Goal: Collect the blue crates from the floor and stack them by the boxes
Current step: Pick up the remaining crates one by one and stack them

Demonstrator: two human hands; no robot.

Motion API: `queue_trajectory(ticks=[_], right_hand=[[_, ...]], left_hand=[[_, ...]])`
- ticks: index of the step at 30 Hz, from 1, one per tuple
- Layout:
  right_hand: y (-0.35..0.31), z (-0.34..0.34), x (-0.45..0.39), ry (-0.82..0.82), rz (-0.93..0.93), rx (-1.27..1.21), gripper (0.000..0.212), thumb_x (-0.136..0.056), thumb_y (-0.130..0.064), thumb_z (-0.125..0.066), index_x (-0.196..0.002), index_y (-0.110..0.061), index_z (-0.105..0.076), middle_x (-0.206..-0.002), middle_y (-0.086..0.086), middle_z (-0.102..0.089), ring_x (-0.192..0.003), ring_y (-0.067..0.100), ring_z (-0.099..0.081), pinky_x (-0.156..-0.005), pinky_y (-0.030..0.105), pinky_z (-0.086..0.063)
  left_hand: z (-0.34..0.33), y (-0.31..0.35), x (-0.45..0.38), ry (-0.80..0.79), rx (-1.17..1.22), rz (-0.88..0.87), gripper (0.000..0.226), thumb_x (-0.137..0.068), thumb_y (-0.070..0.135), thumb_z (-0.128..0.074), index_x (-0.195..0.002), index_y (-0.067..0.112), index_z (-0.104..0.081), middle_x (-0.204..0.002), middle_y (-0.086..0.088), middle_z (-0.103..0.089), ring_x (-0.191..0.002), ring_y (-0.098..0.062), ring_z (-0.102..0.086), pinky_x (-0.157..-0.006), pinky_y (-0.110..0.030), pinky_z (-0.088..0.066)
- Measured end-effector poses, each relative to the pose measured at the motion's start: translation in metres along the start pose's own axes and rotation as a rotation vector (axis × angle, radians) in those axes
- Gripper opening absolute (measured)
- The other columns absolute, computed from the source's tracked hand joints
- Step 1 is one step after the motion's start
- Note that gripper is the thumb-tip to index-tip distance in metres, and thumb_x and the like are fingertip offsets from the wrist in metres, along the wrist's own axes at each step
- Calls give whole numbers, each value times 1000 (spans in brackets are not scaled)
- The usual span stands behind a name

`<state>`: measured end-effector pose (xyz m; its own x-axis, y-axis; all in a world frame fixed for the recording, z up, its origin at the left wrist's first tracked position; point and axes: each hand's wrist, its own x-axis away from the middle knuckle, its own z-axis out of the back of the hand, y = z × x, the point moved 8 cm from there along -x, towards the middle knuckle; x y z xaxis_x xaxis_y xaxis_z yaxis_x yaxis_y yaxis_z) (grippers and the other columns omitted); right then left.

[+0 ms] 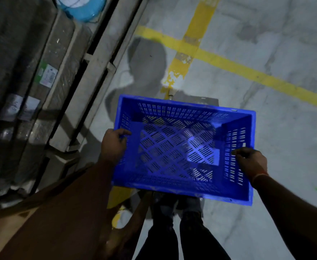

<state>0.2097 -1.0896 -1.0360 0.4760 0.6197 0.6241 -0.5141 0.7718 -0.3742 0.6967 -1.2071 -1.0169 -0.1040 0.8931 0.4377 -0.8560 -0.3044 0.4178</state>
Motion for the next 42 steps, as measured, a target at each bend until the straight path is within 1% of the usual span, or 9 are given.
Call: queue_trajectory(ticks=[5, 10, 16, 19, 22, 25, 30, 34, 42], right_hand=[[-16, 89, 85, 20, 43, -42, 19, -82, -12, -66, -89, -28, -75, -100, 9, -74, -98, 31, -67, -94, 43, -51], [-25, 194, 184, 100, 92, -74, 18, -81, -11, -67, -89, -24, -77, -96, 3, -75, -94, 26, -68, -88, 34, -50], [-7, 291, 299, 211, 92, -111, 16, -81, -11, -69, -88, -22, -77, -90, 0, -74, -86, 22, -67, -77, 23, -43], [19, 321, 357, 309, 74, -118, 20, -80, -7, -69, -93, -20, -78, -91, 3, -76, -85, 22, -68, -76, 22, -42], [63, 330, 418, 374, -22, -180, 21, -79, -7, -69, -91, -21, -78, -90, 3, -76, -86, 22, -68, -82, 28, -46], [114, 326, 482, 437, -154, -215, 22, -77, -8, -70, -87, -26, -77, -80, 4, -74, -80, 24, -68, -72, 26, -43], [199, 303, 595, 557, -334, -315, 21, -77, -6, -70, -87, -23, -78, -86, 2, -76, -86, 21, -69, -79, 29, -47], [261, 274, 677, 651, -443, -410, 21, -78, -1, -70, -87, -19, -78, -90, 4, -77, -90, 20, -71, -78, 25, -46], [381, 208, 830, 826, -667, -512, 25, -78, 0, -70, -93, -18, -78, -98, 9, -76, -97, 27, -70, -88, 37, -50]], left_hand=[[77, 54, 72, -23, 57, 19, 26, -86, 1, -57, -94, 18, -75, -63, -19, -65, -48, -28, -55, -49, -36, -47], [171, 142, 154, 28, 45, -71, 25, -83, 3, -62, -94, 18, -78, -52, -7, -53, -40, -9, -42, -40, -18, -30], [233, 214, 231, 6, -70, -159, 18, -86, 22, -70, -103, 23, -77, -74, -12, -64, -72, -32, -63, -66, -35, -48], [237, 246, 255, -25, -94, -300, 18, -86, 19, -70, -102, 21, -77, -71, -10, -66, -72, -31, -66, -63, -34, -45], [229, 278, 277, -102, -117, -413, 20, -86, 18, -69, -105, 20, -77, -87, -12, -75, -84, -32, -71, -73, -38, -53], [214, 315, 305, -169, -169, -553, 19, -87, 19, -69, -104, 22, -77, -92, -8, -77, -90, -27, -72, -79, -35, -52], [171, 383, 368, -346, -205, -815, 20, -85, 10, -69, -88, 29, -75, -63, 4, -67, -60, 5, -63, -59, -12, -44], [126, 432, 432, -434, -370, -1041, 21, -86, 19, -66, -98, 31, -77, -76, 1, -74, -78, -21, -71, -70, -27, -48], [35, 476, 612, -546, -506, -1343, 21, -85, 21, -66, -100, 33, -77, -70, 1, -69, -79, -22, -71, -72, -27, -48]])
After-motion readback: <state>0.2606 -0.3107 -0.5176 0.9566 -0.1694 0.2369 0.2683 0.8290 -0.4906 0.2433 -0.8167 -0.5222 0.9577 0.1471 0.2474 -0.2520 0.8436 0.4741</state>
